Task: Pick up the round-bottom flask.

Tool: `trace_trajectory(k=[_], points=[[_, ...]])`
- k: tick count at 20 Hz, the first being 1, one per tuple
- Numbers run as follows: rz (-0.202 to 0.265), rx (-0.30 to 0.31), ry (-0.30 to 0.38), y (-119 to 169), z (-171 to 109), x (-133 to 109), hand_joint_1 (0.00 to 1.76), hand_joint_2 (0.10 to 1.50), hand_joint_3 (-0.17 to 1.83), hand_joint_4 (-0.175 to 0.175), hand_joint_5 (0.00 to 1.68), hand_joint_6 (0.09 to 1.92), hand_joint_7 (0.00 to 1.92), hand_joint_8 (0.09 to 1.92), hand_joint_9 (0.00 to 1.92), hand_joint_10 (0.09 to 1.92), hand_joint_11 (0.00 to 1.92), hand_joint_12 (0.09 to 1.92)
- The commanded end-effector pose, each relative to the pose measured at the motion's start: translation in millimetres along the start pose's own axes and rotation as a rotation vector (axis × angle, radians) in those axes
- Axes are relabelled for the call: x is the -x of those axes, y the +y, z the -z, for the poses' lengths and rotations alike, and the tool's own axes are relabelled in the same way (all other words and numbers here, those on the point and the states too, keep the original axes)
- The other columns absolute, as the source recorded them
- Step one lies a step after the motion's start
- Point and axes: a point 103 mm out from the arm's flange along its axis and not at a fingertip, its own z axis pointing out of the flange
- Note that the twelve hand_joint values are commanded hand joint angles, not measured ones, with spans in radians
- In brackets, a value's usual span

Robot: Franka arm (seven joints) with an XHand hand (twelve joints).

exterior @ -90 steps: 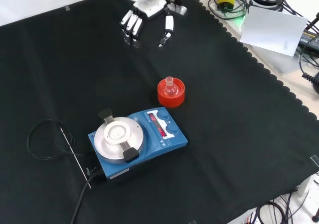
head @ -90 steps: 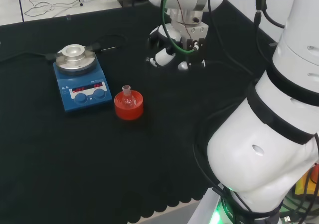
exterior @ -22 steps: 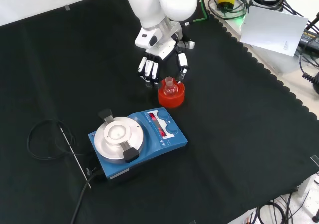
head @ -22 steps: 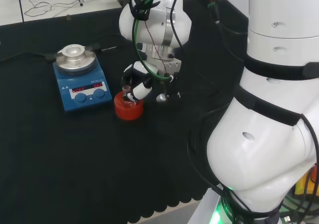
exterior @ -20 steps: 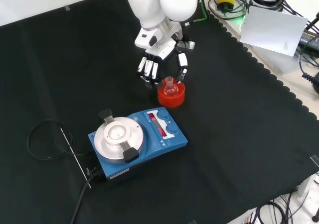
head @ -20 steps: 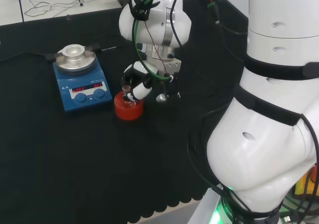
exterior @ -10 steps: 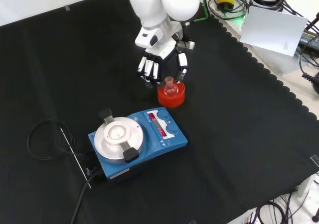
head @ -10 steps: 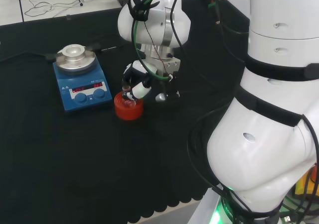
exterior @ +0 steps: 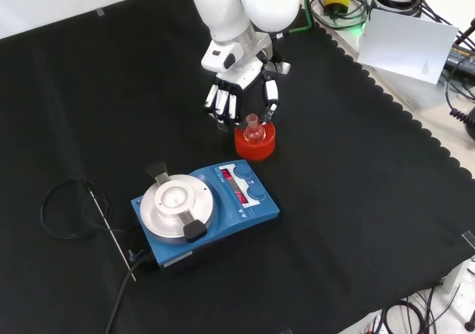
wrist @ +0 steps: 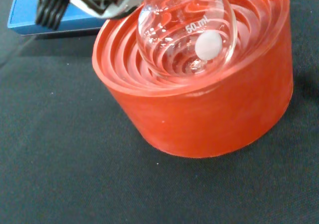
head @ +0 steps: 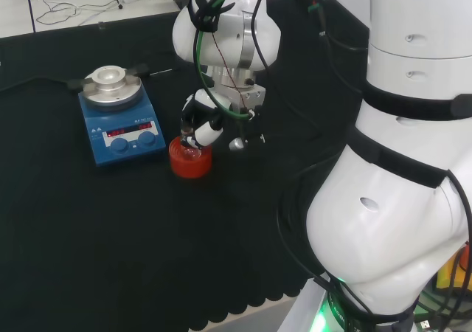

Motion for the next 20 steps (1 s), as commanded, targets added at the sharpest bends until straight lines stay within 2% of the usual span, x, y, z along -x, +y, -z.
trace_trajectory(k=[1,3,5,11,14,20], points=[[-0.003,0.021,-0.038,0.2,1.7,-1.5,1.04,0.8,0.46,0.13,1.11,0.79,0.59,0.7,0.8,0.58,0.46,1.3],[-0.002,0.024,-0.049,0.3,3.1,-2.8,1.08,0.75,0.55,0.166,1.17,0.79,0.63,0.68,0.85,0.55,0.5,1.28],[0.0,0.027,-0.049,0.9,5.8,-4.0,1.1,0.69,0.66,0.174,1.19,0.83,0.66,0.67,0.88,0.53,0.53,1.27],[-0.005,0.041,-0.031,2.4,21.4,-8.3,1.1,0.65,0.75,0.175,1.18,0.87,0.68,0.66,0.9,0.51,0.55,1.27],[-0.026,0.034,0.003,3.5,44.0,-10.6,1.11,0.64,0.76,0.175,1.18,0.88,0.68,0.66,0.91,0.51,0.56,1.27],[-0.04,0.056,0.0,7.7,81.7,-20.1,1.11,0.64,0.77,0.172,1.19,0.88,0.68,0.66,0.91,0.51,0.56,1.27]])
